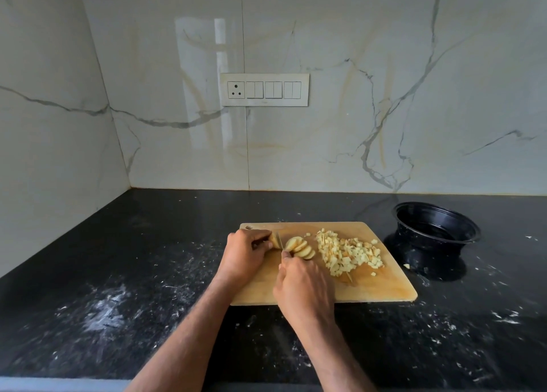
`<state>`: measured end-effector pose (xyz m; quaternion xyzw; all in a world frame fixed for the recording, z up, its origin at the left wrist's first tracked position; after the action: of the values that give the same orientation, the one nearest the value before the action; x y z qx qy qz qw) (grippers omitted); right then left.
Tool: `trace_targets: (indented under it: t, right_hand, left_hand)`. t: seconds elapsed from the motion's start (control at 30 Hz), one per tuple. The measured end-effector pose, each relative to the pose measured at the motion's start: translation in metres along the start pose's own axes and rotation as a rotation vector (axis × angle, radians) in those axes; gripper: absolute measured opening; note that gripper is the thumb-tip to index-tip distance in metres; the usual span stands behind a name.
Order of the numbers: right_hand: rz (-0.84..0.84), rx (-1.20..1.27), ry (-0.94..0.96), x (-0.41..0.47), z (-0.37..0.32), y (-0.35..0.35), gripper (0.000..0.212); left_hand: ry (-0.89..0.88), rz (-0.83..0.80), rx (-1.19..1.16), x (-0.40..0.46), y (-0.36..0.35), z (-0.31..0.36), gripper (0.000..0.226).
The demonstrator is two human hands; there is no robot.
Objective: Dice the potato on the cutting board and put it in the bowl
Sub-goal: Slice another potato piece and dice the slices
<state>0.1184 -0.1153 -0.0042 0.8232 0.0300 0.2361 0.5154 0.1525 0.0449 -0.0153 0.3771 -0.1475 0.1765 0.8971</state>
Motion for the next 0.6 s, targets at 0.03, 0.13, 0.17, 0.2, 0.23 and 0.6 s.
trace_targets:
  t: [0.03, 0.13, 0.17, 0.2, 0.23, 0.6]
  right_hand:
    - [-0.003, 0.005, 0.003, 0.0, 0.0, -0.001, 0.034]
    - [-0.002, 0.01, 0.021, -0.002, -0.001, -0.002, 0.032]
    - [0.003, 0.013, 0.027, -0.002, -0.002, -0.002, 0.03]
    - [0.007, 0.018, 0.031, -0.002, -0.002, -0.002, 0.028]
    - [0.009, 0.023, 0.031, -0.002, -0.002, -0.002, 0.027]
    - [0.12, 0.101, 0.009, -0.005, -0.001, 0.012, 0.035]
  left_hand:
    - [0.011, 0.016, -0.01, 0.0, 0.001, -0.002, 0.026]
    - [0.029, 0.051, -0.045, -0.001, 0.004, -0.005, 0.027]
    - [0.029, 0.055, -0.053, -0.001, 0.005, -0.005, 0.027]
    - [0.029, 0.051, -0.062, -0.001, 0.005, -0.005, 0.028]
    - [0.027, 0.036, -0.068, -0.002, 0.004, -0.005, 0.029]
    - [0.073, 0.032, -0.123, 0.001, 0.0, -0.011, 0.028]
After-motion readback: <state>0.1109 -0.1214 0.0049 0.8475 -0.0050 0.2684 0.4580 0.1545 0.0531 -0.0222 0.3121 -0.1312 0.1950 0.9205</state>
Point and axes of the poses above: each hand's wrist, its own x-axis towards the middle knuckle, its own y-axis out of the back of the hand, z = x × y, the point moved 8 cm from there along x, towards the middle knuckle, and after that the axes turned 7 degrees about -z, right-handed, at the moved point
